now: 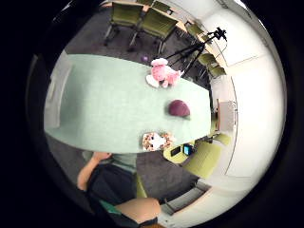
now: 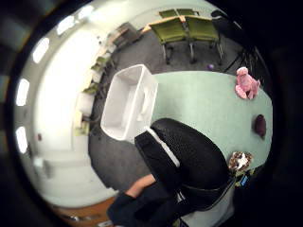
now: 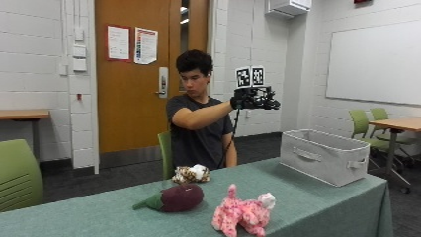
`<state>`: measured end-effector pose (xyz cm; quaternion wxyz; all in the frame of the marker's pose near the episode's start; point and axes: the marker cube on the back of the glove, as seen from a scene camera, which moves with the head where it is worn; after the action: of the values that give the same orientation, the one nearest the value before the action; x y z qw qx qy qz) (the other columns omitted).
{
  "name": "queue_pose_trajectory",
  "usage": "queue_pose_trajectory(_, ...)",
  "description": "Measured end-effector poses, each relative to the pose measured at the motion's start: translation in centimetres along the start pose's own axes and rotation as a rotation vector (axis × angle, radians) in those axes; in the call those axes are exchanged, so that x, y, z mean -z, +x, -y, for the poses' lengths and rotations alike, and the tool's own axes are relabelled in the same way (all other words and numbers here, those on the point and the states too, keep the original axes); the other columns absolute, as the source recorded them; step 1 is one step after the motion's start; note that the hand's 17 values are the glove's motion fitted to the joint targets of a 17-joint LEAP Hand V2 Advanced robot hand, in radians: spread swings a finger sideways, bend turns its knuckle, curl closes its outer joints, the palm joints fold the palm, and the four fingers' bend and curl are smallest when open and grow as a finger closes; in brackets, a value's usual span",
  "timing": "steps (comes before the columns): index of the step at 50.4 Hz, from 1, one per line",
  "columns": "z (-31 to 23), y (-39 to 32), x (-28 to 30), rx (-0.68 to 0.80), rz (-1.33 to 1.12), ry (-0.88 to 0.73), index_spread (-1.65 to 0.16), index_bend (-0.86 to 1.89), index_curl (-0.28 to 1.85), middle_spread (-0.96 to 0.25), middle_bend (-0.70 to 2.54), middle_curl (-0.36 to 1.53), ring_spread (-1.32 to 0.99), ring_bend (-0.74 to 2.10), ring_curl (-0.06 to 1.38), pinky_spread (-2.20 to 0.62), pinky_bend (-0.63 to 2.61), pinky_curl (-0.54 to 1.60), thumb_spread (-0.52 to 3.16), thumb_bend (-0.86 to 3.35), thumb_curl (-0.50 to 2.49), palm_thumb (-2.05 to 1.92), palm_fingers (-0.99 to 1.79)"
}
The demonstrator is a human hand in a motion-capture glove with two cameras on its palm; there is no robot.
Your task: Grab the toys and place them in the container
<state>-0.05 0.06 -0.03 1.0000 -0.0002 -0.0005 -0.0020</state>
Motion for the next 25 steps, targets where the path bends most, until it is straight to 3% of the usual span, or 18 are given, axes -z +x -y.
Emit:
queue_pose_trajectory(11,-0.2,-0.3,0.1,0.014,-0.007,0.01,-0.19,0.19,0.14,-0.07,0.3,0.13,-0.17,0.2,0.07,-0.03,0.38,0.16,0.94,-0.05,0.03,-0.07,0.19)
queue_pose_trajectory(25,-2.6,3.5,2.4,0.025,-0.084,-0.025,-0.22,0.18,0.22,-0.09,0.3,0.2,-0.21,0.2,0.11,-0.03,0.39,0.22,1.1,-0.08,0.06,-0.12,0.16)
